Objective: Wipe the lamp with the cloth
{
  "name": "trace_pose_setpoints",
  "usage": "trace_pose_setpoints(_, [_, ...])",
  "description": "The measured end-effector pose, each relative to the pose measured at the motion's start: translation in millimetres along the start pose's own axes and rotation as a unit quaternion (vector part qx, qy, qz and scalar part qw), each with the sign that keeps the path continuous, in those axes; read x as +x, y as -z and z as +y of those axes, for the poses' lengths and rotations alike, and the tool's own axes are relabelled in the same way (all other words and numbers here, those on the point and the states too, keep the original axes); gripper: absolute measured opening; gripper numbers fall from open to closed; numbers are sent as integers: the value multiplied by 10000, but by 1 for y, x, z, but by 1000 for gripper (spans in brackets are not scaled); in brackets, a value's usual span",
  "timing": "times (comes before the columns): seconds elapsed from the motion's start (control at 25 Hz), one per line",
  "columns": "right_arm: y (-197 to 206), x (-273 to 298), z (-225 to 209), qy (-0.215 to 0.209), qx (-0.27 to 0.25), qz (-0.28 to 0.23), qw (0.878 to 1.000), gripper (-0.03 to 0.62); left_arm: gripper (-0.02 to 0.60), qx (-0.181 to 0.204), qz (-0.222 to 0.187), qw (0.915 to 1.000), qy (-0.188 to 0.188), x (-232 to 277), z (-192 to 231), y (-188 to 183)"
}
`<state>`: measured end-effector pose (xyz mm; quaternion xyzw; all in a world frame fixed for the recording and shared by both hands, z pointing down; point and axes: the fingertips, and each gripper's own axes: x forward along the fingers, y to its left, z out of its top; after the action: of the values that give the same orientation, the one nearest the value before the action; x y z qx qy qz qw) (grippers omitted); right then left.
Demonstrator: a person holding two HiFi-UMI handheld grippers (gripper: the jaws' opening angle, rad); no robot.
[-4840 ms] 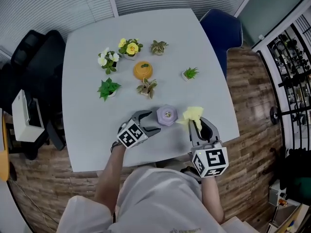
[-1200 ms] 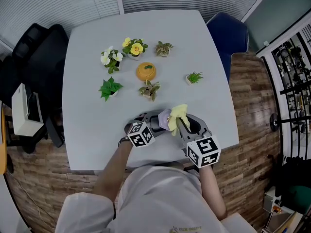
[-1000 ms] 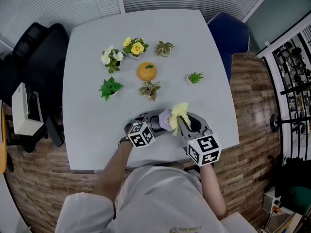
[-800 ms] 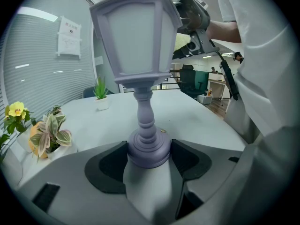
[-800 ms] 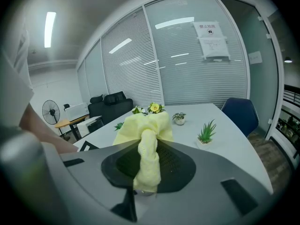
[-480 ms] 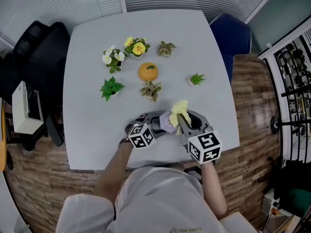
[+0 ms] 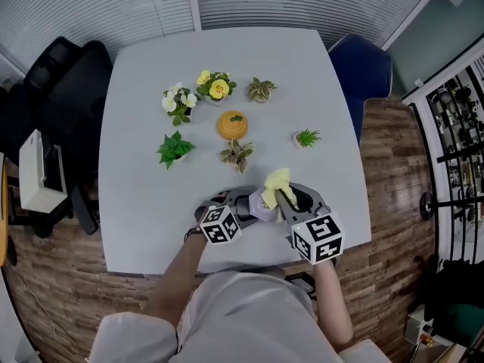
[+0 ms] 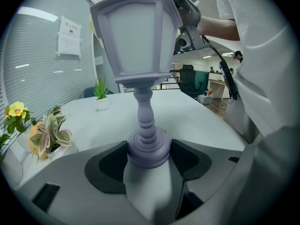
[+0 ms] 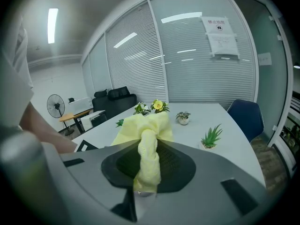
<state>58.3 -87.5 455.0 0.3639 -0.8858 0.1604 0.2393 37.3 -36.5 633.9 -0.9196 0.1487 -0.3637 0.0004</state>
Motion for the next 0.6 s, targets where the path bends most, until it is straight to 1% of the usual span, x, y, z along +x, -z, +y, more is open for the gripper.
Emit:
trace_pose_setpoints(0.44, [-7,12,7,-227,-386,250,9987,74,303,-2,-1,10000,2,0,0,0])
trace_pose_setpoints(0.6, [-10,15,10,-323,-634,391,9967,74,304,-4,6,10000,8,0,-1,0])
